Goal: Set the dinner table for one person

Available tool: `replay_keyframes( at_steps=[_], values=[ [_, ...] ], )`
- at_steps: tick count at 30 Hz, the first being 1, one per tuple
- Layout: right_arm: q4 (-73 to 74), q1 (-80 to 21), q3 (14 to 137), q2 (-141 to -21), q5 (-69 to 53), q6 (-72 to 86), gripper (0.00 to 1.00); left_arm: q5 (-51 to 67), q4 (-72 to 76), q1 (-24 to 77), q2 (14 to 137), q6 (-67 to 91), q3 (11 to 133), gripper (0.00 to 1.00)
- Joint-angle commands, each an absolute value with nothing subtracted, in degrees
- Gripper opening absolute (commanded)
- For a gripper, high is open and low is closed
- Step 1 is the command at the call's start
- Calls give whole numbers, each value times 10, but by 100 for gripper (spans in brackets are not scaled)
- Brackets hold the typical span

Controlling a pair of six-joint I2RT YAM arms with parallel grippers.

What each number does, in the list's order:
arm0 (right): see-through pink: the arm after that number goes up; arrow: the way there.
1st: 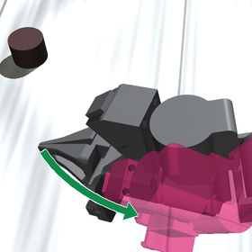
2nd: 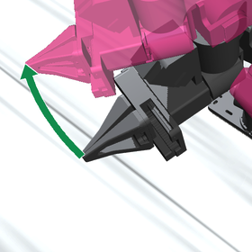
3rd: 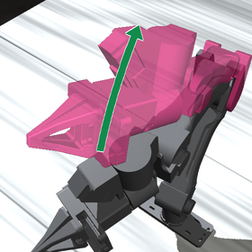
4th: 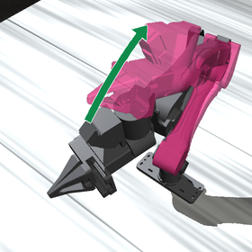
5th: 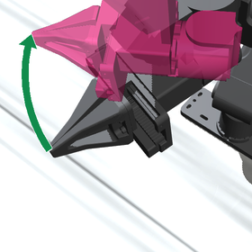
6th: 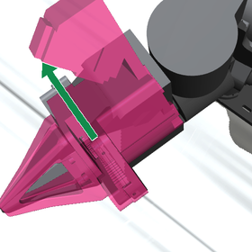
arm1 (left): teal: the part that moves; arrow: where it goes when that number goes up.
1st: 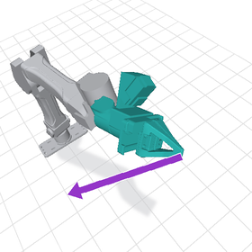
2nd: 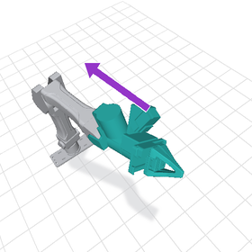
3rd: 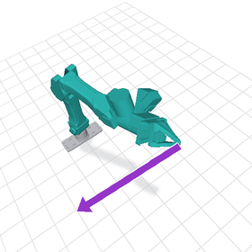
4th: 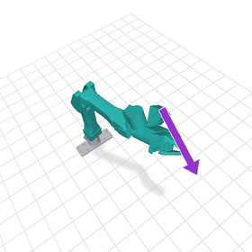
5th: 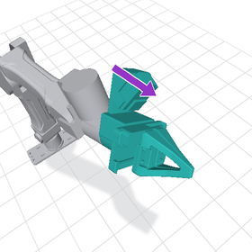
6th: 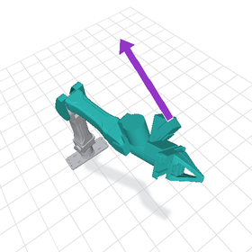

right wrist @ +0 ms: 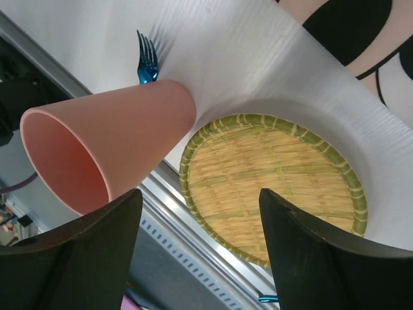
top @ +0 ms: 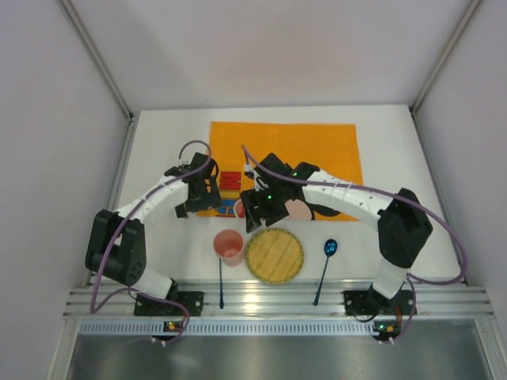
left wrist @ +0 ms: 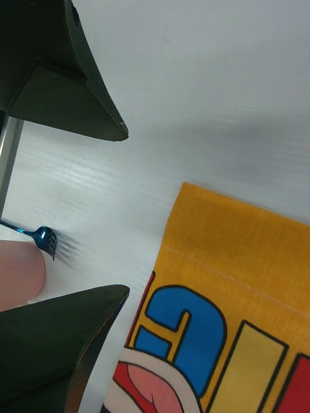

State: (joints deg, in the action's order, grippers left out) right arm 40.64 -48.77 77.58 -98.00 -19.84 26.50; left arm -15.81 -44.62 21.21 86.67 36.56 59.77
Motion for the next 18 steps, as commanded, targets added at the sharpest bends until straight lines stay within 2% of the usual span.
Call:
replay_keyframes(
  at_steps=[1, 18],
  values=[
    [444, -519, 851, -995, -174, 243, 73, -142, -407, 195, 861, 376, 569, 98],
    [459, -586, 912, -1047, -155, 240, 72, -105, -396, 134, 832, 344, 529, 97]
  ],
)
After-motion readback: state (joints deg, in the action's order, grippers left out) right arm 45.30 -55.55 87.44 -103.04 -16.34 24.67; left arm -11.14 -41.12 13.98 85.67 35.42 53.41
